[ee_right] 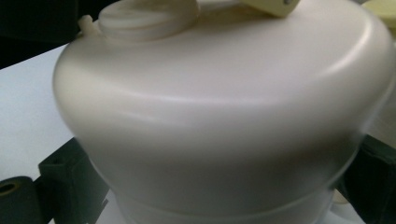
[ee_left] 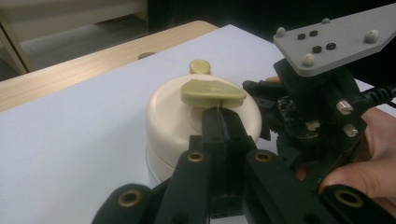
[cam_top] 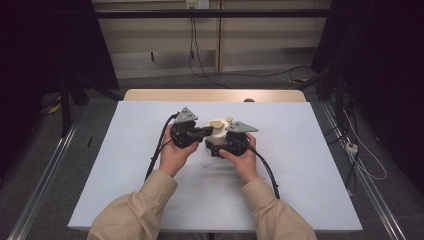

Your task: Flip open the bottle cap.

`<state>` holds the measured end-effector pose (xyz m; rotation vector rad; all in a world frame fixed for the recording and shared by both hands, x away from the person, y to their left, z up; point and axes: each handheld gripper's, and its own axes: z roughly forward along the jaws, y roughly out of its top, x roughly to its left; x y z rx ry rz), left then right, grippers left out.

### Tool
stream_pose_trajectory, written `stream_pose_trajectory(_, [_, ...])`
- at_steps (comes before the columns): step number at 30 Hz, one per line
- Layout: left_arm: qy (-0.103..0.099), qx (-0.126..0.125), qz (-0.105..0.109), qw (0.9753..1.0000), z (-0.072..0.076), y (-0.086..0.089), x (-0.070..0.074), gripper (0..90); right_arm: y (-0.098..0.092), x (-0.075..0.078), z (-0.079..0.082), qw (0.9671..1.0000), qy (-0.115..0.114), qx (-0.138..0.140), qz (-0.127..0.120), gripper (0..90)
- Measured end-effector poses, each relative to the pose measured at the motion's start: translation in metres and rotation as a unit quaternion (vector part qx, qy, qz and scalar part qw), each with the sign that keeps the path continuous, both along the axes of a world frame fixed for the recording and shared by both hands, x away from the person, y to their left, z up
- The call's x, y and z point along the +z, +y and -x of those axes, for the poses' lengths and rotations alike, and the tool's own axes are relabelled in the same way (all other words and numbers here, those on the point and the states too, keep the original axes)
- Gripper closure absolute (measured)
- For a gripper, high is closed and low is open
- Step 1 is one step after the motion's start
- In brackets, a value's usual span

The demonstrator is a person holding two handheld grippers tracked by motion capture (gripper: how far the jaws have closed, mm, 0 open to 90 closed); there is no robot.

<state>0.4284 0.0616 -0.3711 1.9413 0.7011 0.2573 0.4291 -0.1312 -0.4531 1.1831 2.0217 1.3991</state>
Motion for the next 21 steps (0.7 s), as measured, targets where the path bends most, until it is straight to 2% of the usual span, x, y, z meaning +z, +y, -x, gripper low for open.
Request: stream_pose_trajectory(21, [-0.001,0.005,0.009,0.9999,-0.0031,-0.0037,0.0026,90.0,0.0003,0.0001,0.0004,1.0,0.0,-0.002,0.001,3.5])
